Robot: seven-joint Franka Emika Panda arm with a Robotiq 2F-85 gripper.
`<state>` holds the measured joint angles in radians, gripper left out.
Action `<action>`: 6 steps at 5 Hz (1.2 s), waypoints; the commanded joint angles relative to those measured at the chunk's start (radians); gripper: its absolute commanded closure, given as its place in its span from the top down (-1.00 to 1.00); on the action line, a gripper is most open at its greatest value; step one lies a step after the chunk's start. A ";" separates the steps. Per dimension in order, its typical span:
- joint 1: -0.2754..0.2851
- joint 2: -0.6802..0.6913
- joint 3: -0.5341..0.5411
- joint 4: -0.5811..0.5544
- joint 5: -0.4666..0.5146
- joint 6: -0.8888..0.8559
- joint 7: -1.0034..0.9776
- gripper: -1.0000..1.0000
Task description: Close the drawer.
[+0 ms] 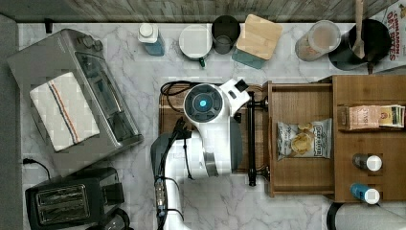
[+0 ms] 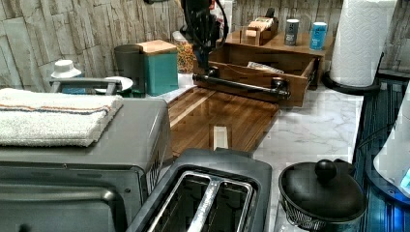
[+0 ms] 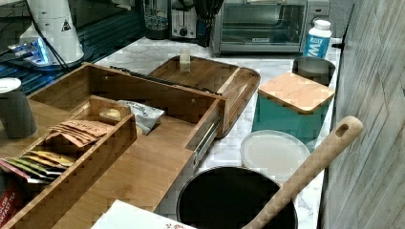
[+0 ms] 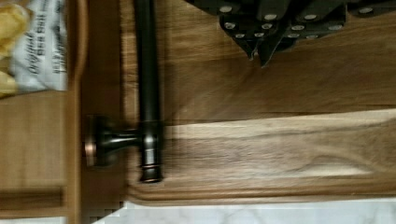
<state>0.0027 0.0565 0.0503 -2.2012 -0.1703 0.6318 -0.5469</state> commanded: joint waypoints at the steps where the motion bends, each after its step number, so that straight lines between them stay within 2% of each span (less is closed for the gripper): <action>1: 0.038 0.079 0.002 -0.093 -0.102 0.154 0.123 -1.00; 2: 0.024 0.106 -0.003 -0.078 -0.049 0.124 0.092 -1.00; 3: 0.013 0.101 -0.017 -0.112 -0.072 0.183 0.072 -1.00; 6: -0.108 0.086 -0.063 -0.130 -0.030 0.229 -0.157 -1.00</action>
<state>-0.0500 0.1763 0.0476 -2.3574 -0.2360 0.8267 -0.6367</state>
